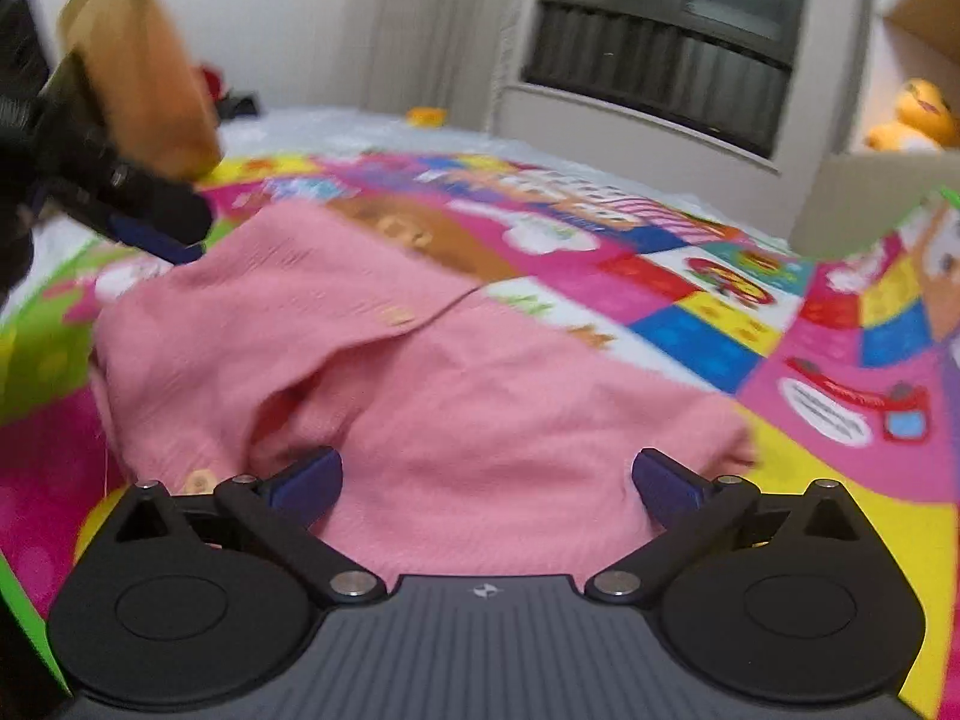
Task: Fold clothes
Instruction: 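Release the folded hem and press the folded top flat with both tools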
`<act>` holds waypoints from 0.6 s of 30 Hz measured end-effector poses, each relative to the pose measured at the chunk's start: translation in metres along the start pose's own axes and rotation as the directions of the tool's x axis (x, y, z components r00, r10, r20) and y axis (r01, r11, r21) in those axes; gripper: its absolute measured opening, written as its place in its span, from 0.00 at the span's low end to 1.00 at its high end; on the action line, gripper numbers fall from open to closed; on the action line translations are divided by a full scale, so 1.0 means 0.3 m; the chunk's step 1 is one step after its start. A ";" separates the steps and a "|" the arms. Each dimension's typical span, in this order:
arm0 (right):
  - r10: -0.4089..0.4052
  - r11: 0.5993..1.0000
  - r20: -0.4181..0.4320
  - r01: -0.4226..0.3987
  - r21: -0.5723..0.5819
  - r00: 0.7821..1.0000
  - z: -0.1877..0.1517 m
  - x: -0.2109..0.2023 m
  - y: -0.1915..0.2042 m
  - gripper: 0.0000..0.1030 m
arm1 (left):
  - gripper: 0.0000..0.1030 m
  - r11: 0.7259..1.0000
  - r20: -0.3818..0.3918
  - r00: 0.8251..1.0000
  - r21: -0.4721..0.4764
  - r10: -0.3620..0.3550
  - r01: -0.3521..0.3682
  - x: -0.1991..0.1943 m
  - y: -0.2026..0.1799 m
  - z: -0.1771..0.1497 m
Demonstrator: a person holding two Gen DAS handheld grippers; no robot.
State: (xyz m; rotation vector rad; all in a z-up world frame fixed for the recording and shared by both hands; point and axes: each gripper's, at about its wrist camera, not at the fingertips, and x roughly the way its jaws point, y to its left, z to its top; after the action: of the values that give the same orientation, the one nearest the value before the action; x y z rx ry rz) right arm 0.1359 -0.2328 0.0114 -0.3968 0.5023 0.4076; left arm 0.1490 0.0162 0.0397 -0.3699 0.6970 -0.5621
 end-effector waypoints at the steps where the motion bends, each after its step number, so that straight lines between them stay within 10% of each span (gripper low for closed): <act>1: -0.005 1.000 -0.001 0.005 -0.009 1.000 0.004 0.009 0.010 1.00 | 0.92 1.000 -0.015 1.000 -0.010 0.004 -0.004 0.012 0.011 -0.009; 10: 0.131 0.972 -0.019 -0.124 0.198 0.991 0.060 -0.065 -0.180 1.00 | 0.92 0.997 0.009 0.998 0.053 0.062 -0.062 -0.058 -0.044 -0.015; 18: -0.048 0.942 -0.039 0.059 0.331 0.998 0.089 0.052 -0.458 1.00 | 0.89 0.954 -0.109 0.969 -0.227 -0.222 0.193 -0.097 -0.001 -0.112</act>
State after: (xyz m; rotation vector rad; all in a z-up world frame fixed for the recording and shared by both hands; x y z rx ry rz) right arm 0.2224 -0.3326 0.0604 -0.0900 0.5779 0.2574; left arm 0.1073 0.0288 0.0305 -0.6179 0.8568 -0.7181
